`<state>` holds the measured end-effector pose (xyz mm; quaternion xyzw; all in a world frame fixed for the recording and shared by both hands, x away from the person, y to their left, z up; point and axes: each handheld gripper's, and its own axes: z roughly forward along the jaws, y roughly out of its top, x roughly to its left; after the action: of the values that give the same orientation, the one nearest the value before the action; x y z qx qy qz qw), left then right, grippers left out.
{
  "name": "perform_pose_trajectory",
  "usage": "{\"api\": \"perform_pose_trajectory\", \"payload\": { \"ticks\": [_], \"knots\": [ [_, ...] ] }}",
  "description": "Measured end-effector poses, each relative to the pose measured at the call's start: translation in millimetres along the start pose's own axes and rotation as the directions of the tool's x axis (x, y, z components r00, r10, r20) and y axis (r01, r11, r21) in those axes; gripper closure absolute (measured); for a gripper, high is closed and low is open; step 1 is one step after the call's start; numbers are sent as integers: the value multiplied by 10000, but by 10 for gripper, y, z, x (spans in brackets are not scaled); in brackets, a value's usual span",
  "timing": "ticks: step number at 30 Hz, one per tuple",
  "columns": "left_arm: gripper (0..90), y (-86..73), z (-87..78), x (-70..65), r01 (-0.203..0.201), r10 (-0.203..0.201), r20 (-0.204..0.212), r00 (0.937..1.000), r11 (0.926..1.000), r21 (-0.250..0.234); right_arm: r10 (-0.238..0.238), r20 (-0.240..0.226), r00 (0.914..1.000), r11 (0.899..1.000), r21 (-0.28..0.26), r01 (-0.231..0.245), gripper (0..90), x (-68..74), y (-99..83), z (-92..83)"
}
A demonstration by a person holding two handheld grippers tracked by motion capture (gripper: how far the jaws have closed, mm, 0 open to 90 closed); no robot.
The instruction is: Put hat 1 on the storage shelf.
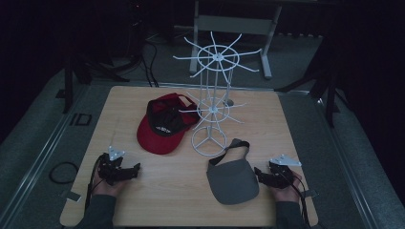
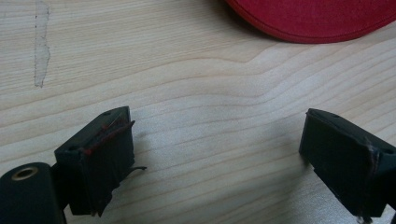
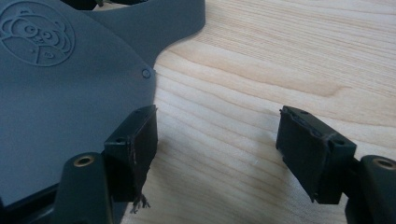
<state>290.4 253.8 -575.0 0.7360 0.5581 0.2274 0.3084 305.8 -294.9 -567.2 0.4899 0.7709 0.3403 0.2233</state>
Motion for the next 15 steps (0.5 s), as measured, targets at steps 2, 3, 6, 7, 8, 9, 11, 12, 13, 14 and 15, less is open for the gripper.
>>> {"api": "perform_pose_trajectory", "payload": {
  "ticks": [2,3,6,7,8,9,11,12,13,14,15],
  "knots": [
    [101,0,0,0,4,-4,-6,10000,10000,-1,1,0,10000,10000,1,-1,290,0,0,0],
    [119,-1,-3,-2,7,-7,-11,10000,10000,-4,-1,3,10000,10000,1,1,290,0,0,0],
    [152,-1,-5,-6,-60,61,65,10000,9999,-120,-3,2,10000,10000,2,3,288,1,0,0],
    [153,-1,-6,-4,-81,82,87,9999,9999,-111,-9,-1,10000,10000,1,9,287,1,0,1],
    [153,0,-8,-1,-118,119,121,9999,9999,-92,-6,-4,10000,10000,2,6,287,2,0,0],
    [153,-1,-11,4,-185,187,198,9996,9998,-80,-15,-6,10000,10000,1,15,286,1,0,1],
    [153,-2,-19,6,-301,302,292,9991,9995,-19,-19,-12,10000,10000,-2,19,285,1,0,1],
    [154,-4,-23,5,-332,333,322,9989,9994,-23,-21,-12,10000,10000,-3,21,284,1,0,2],
    [167,-4,-31,6,-374,374,357,9987,9993,-14,-21,-14,10000,10000,-2,21,284,1,0,2],
    [193,-4,-41,9,-434,434,396,9983,9991,-10,-23,-16,10000,10000,-2,23,283,1,0,2],
    [226,-3,-51,11,-448,447,408,9982,9990,5,-27,-17,10000,10000,0,27,283,1,1,2]
  ]
}}
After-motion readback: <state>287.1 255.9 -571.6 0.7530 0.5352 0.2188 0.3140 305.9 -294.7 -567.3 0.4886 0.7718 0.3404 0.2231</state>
